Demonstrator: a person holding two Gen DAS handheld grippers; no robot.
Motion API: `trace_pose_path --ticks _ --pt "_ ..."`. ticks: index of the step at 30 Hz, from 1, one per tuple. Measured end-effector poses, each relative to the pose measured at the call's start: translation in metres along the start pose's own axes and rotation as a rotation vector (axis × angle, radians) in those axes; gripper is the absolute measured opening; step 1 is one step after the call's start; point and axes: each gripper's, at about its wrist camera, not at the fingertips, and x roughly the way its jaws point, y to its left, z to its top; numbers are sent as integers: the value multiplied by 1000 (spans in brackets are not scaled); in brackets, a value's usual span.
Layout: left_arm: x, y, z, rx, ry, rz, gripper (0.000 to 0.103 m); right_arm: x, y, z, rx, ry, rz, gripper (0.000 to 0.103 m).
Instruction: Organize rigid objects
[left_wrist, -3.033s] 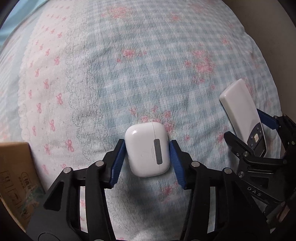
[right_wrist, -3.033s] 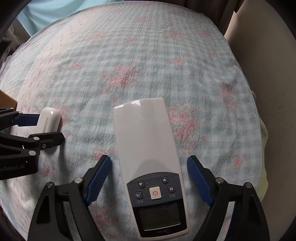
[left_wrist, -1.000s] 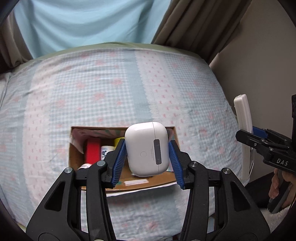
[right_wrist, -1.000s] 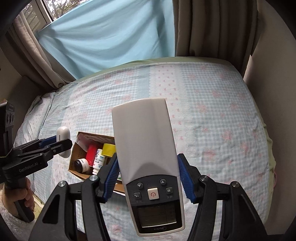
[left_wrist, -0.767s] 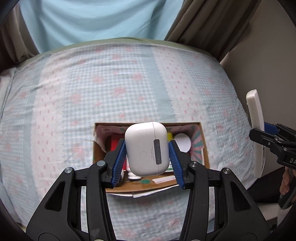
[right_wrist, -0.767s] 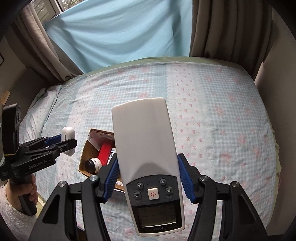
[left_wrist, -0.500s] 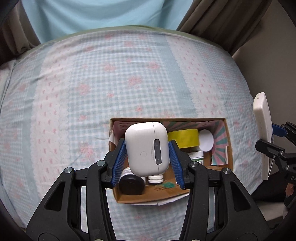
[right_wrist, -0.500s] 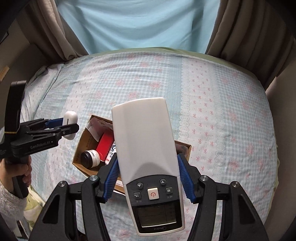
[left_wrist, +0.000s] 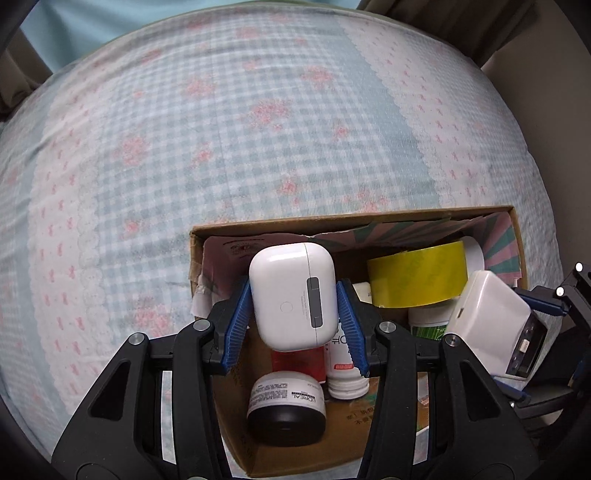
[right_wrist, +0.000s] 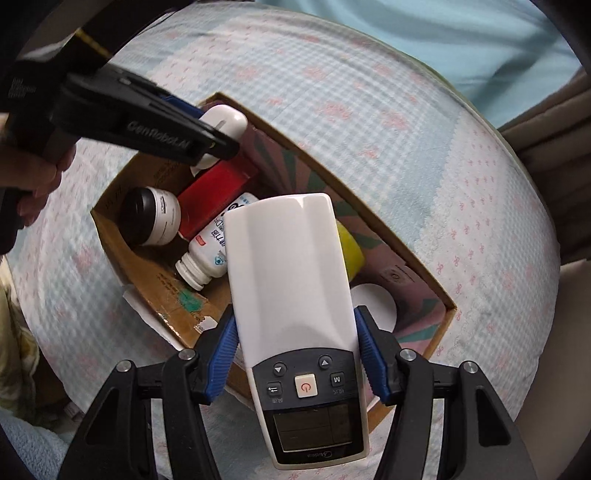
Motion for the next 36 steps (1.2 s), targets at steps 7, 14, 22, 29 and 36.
trace_pose_path --ticks 7,14,22,29,36 --pt "11 -3 0 48 21 29 43 19 10 6 -55 19 19 57" --pt "8 -7 2 69 16 40 45 20 17 2 -144 14 79 57" --pt "-1 -11 1 24 6 -13 103 16 8 -10 -59 13 33 103" --pt "-13 -10 -3 13 1 1 103 4 -24 -22 164 2 86 103" --pt "-41 -17 -9 30 -25 23 103 -19 -30 -35 231 -30 60 103"
